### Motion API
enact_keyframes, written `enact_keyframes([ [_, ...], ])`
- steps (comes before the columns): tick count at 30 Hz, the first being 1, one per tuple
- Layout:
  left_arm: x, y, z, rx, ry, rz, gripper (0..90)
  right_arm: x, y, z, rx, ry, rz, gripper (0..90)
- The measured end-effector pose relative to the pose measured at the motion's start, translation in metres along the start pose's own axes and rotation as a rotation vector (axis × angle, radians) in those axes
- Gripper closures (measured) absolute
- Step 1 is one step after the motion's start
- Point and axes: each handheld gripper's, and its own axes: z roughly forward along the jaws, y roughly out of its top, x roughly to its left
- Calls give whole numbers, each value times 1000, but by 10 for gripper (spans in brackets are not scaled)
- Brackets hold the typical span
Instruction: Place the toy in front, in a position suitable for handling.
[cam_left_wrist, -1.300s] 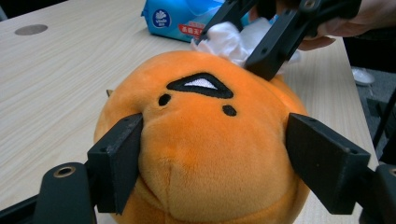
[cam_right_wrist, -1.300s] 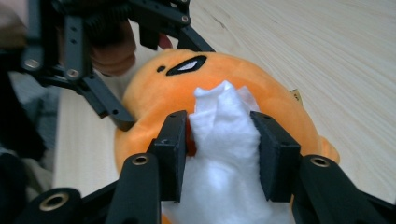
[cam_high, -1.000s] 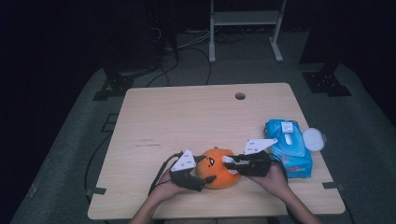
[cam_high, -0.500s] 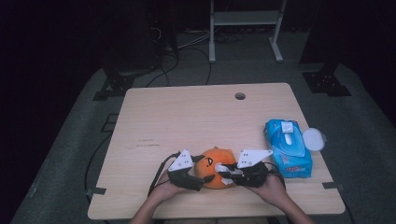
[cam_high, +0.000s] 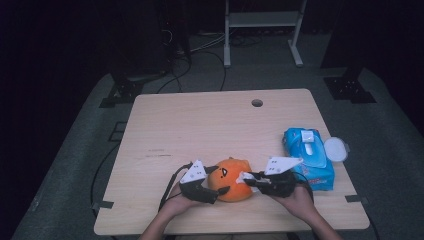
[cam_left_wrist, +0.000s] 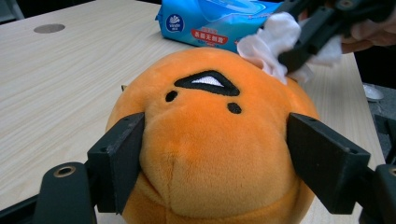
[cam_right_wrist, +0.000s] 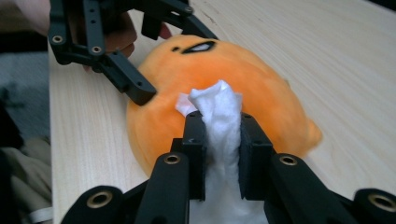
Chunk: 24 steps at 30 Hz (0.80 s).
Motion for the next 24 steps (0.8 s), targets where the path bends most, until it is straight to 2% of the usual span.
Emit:
enact_keyframes([
  [1, 0, 0, 0, 0, 0, -2, 217, 4, 2, 3, 7, -14, -28, 750],
  [3, 0, -1, -1, -5, -1, -10, 217, 3, 2, 4, 6, -12, -25, 752],
  [7, 0, 0, 1, -10, 1, -9, 218, -13, -4, 0, 0, -29, 35, 756],
  [9, 0, -1, 0, -9, -2, -6, 218, -19, -7, -2, -6, -19, 77, 757],
  [10, -1, -1, 0, -8, -2, -6, 218, -19, -7, -4, -20, 0, 97, 757],
  [13, 0, -1, 0, -8, -2, -8, 218, -13, -5, -4, -35, 31, 95, 757],
  [15, 1, -1, 0, -8, -2, -7, 218, -2, 1, -5, -58, 90, 78, 758],
  [16, 0, -1, 0, -9, -1, -7, 218, 11, 8, -3, -56, 112, 34, 759],
  [17, 0, -1, 0, -10, 1, -7, 218, 11, 8, -3, -56, 112, 34, 759],
  [19, -1, -1, 0, -7, 1, -5, 217, 19, 10, 2, -23, 89, -19, 759],
  [20, -1, -2, 0, -8, 0, -3, 218, 16, 7, 5, -2, 62, -25, 760],
  [22, -1, -1, 0, -4, 2, 2, 218, 10, 5, 5, 0, 58, -7, 762],
  [24, 0, -1, -1, -7, 0, 0, 218, -3, 0, 0, 1, 22, 15, 765],
])
